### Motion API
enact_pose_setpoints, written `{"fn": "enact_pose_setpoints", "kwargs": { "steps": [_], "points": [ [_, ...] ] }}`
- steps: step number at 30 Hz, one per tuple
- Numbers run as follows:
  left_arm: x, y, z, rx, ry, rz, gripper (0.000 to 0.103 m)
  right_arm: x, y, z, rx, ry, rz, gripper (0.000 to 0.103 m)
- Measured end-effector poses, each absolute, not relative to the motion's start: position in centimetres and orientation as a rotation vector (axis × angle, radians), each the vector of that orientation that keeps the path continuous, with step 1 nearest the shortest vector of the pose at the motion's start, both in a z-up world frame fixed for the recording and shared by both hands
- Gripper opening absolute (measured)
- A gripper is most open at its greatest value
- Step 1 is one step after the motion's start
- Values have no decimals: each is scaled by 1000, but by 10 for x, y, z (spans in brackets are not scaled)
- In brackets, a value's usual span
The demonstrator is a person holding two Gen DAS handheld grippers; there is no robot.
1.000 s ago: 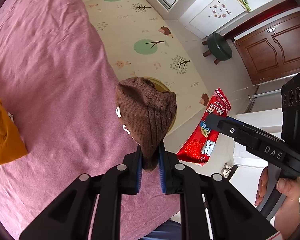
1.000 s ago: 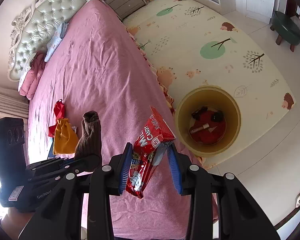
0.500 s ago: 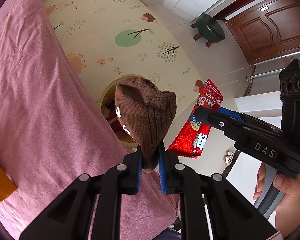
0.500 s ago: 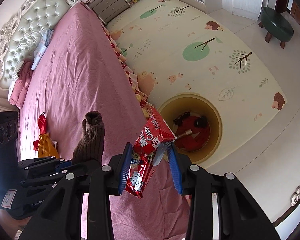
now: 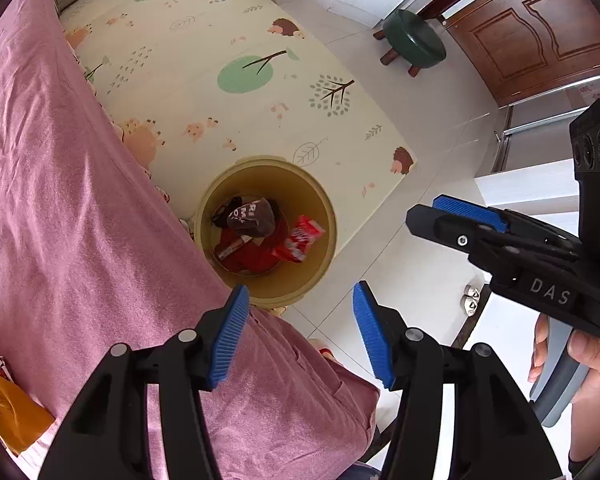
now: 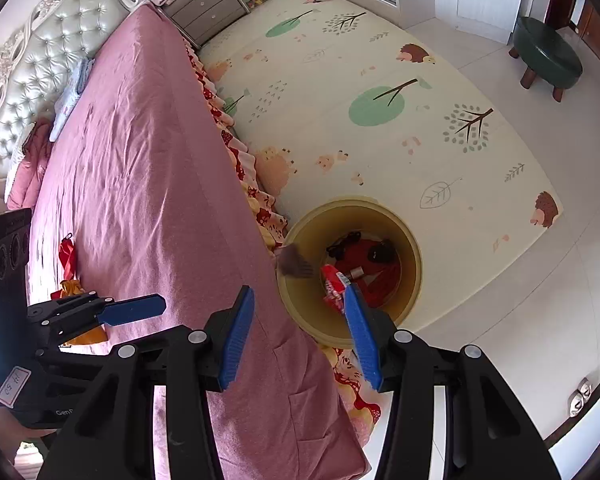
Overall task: Collect trash
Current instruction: 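Carry brown sock and candy wrapper to the yellow bin and open both tools, then move both tools back over the pouches and boxes on the bed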
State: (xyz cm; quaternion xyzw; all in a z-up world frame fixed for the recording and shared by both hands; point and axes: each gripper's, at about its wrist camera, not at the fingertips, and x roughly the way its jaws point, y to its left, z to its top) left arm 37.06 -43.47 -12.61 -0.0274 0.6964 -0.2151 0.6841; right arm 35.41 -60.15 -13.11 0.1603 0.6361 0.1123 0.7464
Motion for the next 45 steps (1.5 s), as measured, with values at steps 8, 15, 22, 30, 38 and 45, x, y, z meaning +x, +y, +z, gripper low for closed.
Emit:
{"fn": "enact_pose_setpoints", "kwargs": {
  "steps": [8,15,22,30,38,45],
  "points": [
    [361,-426,-123,-71,1571,-483,68,349,-594,-126,388,1392,252,51],
    [346,-396,-103,-105,1528,-437,72,345,-562,-110,367,1388,303,51],
    [313,-334,-87,-191,1493,-321,78,329,-508,-91,311,1381,387,51],
    [261,-248,-78,-291,1467,-170,84,301,-424,-78,248,1393,514,62],
    [203,-160,-72,-392,1441,-7,95,271,-344,-69,234,1396,596,76],
    [165,-85,-73,-475,1429,113,99,256,-274,-70,179,1408,650,81]
  ]
}}
